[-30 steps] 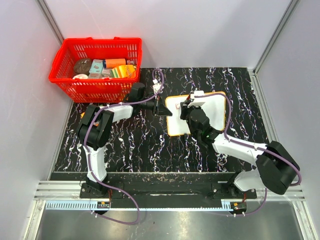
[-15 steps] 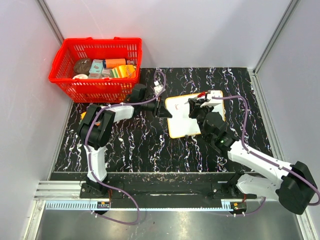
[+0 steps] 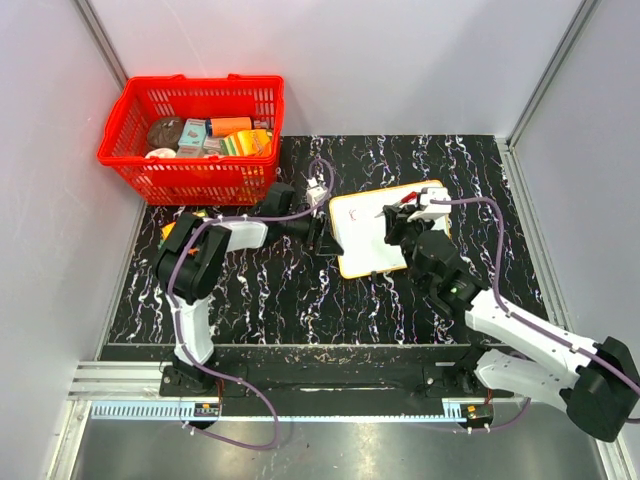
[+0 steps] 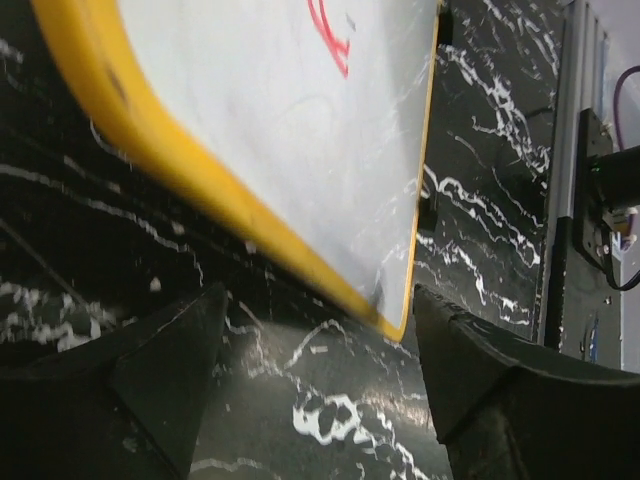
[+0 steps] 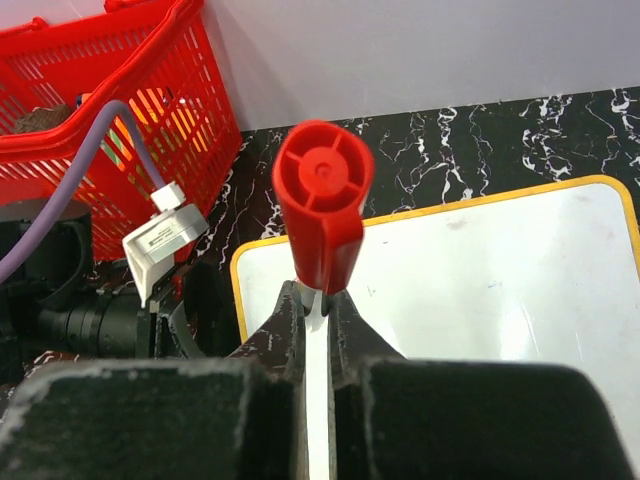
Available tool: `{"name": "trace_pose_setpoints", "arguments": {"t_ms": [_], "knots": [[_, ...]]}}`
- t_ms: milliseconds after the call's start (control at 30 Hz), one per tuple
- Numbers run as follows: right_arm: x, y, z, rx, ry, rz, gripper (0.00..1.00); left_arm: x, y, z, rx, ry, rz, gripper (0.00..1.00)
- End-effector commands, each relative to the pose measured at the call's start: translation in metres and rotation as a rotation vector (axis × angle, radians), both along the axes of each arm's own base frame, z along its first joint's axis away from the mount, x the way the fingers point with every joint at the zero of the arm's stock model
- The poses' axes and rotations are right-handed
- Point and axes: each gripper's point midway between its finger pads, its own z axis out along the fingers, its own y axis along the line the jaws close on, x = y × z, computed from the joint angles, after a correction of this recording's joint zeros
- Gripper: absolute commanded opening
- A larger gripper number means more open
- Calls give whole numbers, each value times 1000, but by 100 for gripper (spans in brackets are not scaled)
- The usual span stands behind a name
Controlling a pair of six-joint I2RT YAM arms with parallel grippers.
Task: Write a sentence on the whiteboard
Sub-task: Write a sentence on the whiteboard, then adjust the whiteboard marker.
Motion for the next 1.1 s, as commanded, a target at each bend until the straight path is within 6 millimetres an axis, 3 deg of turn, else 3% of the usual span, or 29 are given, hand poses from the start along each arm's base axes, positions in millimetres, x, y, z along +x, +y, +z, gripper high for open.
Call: {"name": "trace_pose_setpoints", "arguments": {"t_ms": [0, 67, 100, 133, 167, 200, 267, 300, 367, 400, 500, 533, 633, 733, 867, 1000, 1067], "knots": [[-8, -7, 11, 48, -10, 9, 0, 8, 12, 42, -1, -177, 96, 82], [-15, -8, 13, 61, 0, 30, 0, 8, 31, 28, 87, -167, 207, 86], [-18, -9, 14, 67, 1, 36, 0, 8, 38, 41, 100, -198, 250, 87], [-22, -9, 18, 76, -3, 52, 0, 12, 53, 35, 174, -194, 347, 88], [-25, -9, 15, 81, 12, 64, 0, 2, 63, 26, 214, -184, 378, 89], [-29, -9, 17, 87, 14, 76, 0, -4, 69, 46, 200, -229, 406, 90], [-39, -4, 21, 113, 21, 136, 0, -23, 75, 50, 202, -231, 422, 90], [-43, -3, 23, 122, 21, 154, 0, -37, 68, 75, 144, -273, 394, 90], [-56, 6, 28, 151, 22, 246, 0, -58, 58, 96, 86, -295, 347, 90], [-61, 10, 30, 158, 21, 277, 0, -77, 44, 120, 26, -338, 285, 91], [-79, 24, 36, 192, 31, 404, 0, -112, 14, 164, -81, -408, 155, 93], [-87, 30, 39, 204, 33, 459, 0, -117, 6, 184, -111, -441, 129, 93], [-101, 39, 41, 241, 61, 537, 0, -132, -16, 211, -143, -485, 66, 93], [-110, 39, 43, 263, 73, 569, 0, -131, -33, 218, -121, -501, 56, 93], [-118, 32, 46, 291, 75, 567, 0, -126, -51, 211, -79, -495, 35, 86], [-123, 22, 56, 328, 54, 549, 0, -134, -66, 208, -83, -494, -27, 55], [-127, 17, 54, 339, 64, 539, 0, -134, -67, 206, -81, -490, -33, 46]]}}
